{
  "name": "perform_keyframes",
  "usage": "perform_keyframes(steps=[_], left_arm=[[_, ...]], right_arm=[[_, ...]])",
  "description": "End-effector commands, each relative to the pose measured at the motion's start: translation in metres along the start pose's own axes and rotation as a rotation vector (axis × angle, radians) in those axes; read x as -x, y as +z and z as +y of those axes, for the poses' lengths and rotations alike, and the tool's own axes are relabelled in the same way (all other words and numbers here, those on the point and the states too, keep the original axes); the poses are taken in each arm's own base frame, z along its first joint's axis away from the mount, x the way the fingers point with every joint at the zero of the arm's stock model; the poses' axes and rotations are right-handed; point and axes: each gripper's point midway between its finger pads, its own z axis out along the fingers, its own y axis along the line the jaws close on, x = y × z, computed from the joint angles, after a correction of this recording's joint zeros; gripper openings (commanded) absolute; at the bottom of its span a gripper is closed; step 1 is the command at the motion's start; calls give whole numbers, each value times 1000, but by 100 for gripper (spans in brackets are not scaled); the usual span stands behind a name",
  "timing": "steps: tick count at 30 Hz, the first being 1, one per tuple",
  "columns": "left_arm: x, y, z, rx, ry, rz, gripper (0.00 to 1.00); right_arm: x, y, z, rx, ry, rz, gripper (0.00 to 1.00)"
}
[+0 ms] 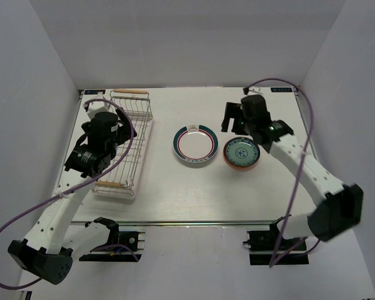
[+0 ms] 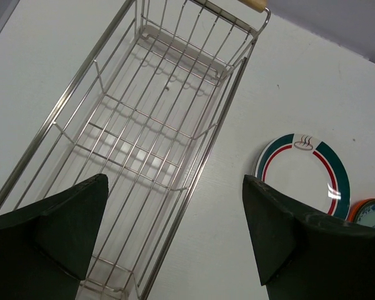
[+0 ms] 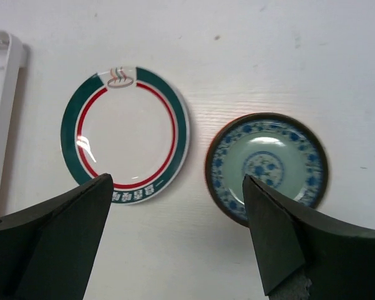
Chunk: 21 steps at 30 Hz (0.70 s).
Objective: Unload the plates from the dish rack
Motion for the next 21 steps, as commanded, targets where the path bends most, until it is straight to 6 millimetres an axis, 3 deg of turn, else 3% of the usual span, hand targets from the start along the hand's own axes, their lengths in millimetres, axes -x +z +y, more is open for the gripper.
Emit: perform_keyframes(steps=[1,6,7,9,10,14,21], left_arm=[[20,-20,10,23,-14,-42,98],[22,-34,21,40,-3,-50,98],[19,-34,25,47,4,-49,98],[19,-40,29,37,17,-65,98],[17,-40,31,40,23,-70,98],[3,-37,43,60,21,-84,98],[1,-36,47,76,20,-81,98]], right_arm=[[11,-34,-38,-131,-41,-134,89],[3,-82,-79,-237,-33,-276,89],[-8,-83,-93,-291,-37,-281,89],[-9,-98,-104,-313,-10,-339,89],[-21,-97,-111,-335,-13,-336,89],[-18,-112,-114,-307,32,-426,89],[-23,-108,-113,-304,31,-408,89]])
